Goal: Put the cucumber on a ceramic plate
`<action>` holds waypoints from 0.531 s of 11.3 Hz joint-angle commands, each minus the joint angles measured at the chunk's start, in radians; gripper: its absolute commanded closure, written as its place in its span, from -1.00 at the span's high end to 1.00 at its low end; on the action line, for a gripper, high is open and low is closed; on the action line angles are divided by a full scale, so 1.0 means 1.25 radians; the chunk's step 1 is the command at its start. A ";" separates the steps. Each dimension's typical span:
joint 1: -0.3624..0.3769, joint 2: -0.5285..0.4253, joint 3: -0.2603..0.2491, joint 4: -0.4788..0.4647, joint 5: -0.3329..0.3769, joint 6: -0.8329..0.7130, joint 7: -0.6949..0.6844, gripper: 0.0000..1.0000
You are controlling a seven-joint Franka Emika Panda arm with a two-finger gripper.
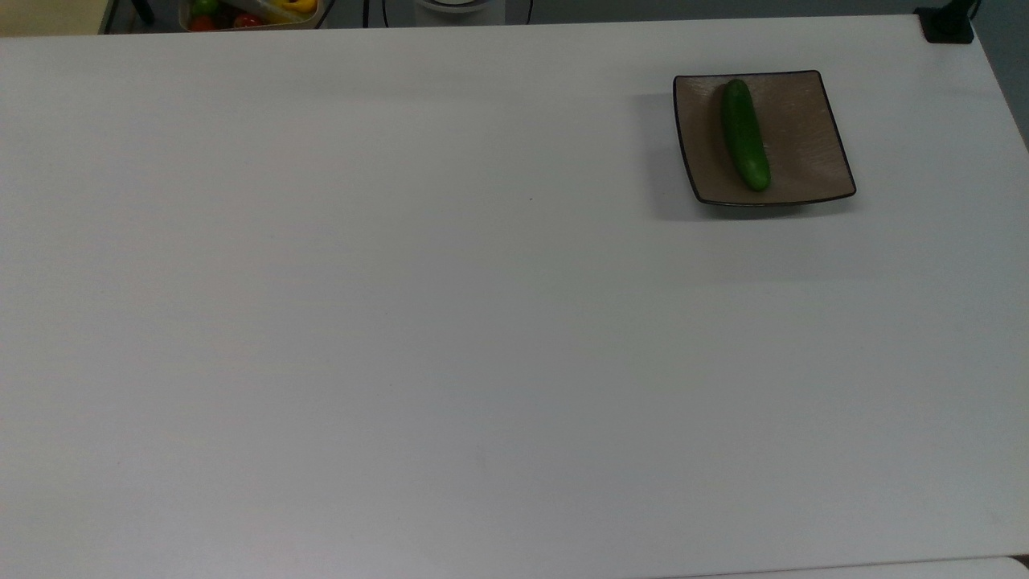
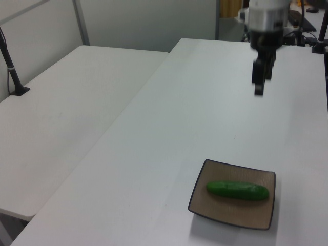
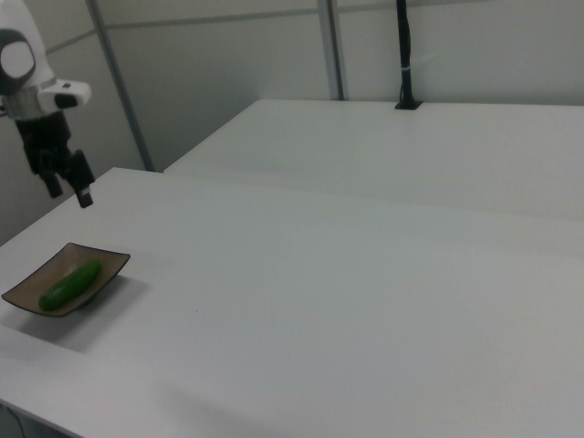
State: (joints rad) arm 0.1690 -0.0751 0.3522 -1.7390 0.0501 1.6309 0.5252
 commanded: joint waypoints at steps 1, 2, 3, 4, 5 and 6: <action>-0.001 -0.039 -0.108 0.041 -0.008 -0.049 -0.037 1.00; -0.001 -0.047 -0.150 0.046 -0.008 -0.051 -0.073 1.00; 0.000 -0.048 -0.201 0.051 -0.008 -0.052 -0.136 1.00; -0.001 -0.047 -0.235 0.051 -0.008 -0.051 -0.193 1.00; -0.001 -0.043 -0.262 0.050 -0.008 -0.038 -0.239 1.00; -0.004 -0.036 -0.277 0.049 -0.007 -0.024 -0.299 1.00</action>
State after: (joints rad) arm 0.1568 -0.1319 0.0547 -1.6852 0.0486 1.5959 0.2853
